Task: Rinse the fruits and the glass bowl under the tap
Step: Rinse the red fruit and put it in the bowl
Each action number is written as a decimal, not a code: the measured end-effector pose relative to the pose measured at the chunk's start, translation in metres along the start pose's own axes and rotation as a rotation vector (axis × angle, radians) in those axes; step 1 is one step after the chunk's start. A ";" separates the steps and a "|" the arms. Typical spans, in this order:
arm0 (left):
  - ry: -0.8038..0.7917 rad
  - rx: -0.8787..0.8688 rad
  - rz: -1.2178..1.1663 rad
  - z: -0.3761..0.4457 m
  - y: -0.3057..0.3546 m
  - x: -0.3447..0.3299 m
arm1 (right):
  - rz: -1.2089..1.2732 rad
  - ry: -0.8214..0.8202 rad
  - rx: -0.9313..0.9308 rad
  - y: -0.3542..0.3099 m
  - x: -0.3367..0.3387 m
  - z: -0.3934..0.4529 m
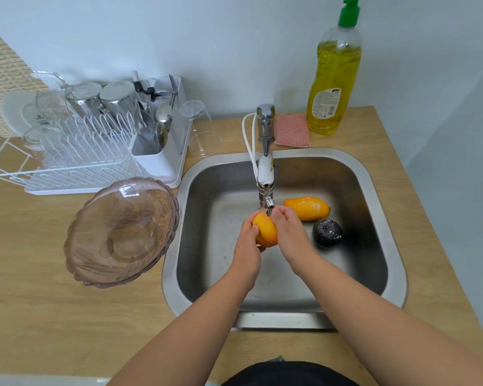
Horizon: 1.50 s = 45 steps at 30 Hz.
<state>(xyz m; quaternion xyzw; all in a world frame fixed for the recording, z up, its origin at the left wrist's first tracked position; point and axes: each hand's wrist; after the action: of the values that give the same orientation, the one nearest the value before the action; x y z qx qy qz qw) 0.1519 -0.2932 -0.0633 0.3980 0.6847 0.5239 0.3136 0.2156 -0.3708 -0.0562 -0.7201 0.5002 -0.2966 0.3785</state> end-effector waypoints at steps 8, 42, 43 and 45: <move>0.175 0.310 -0.443 0.007 0.017 -0.007 | -0.247 -0.102 0.399 0.014 -0.002 -0.010; 0.236 -0.223 0.124 -0.007 -0.005 -0.010 | 0.563 -0.107 -0.378 -0.002 -0.007 -0.010; 0.236 -0.225 0.166 -0.005 -0.009 -0.008 | 0.598 -0.125 -0.422 -0.002 -0.007 -0.009; 0.238 -0.189 0.202 0.001 -0.012 -0.005 | 0.614 -0.144 -0.406 -0.001 -0.008 -0.009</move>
<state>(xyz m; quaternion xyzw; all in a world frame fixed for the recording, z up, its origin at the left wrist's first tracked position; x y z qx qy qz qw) 0.1522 -0.2983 -0.0747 0.3687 0.6211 0.6583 0.2121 0.2062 -0.3653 -0.0511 -0.6159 0.7137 -0.0124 0.3334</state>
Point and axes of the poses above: each hand's wrist, its own z-axis towards the middle knuckle, its own x-axis out of the back of the hand, y = z × x, and after that the axes turned 10 degrees about -x, right-handed
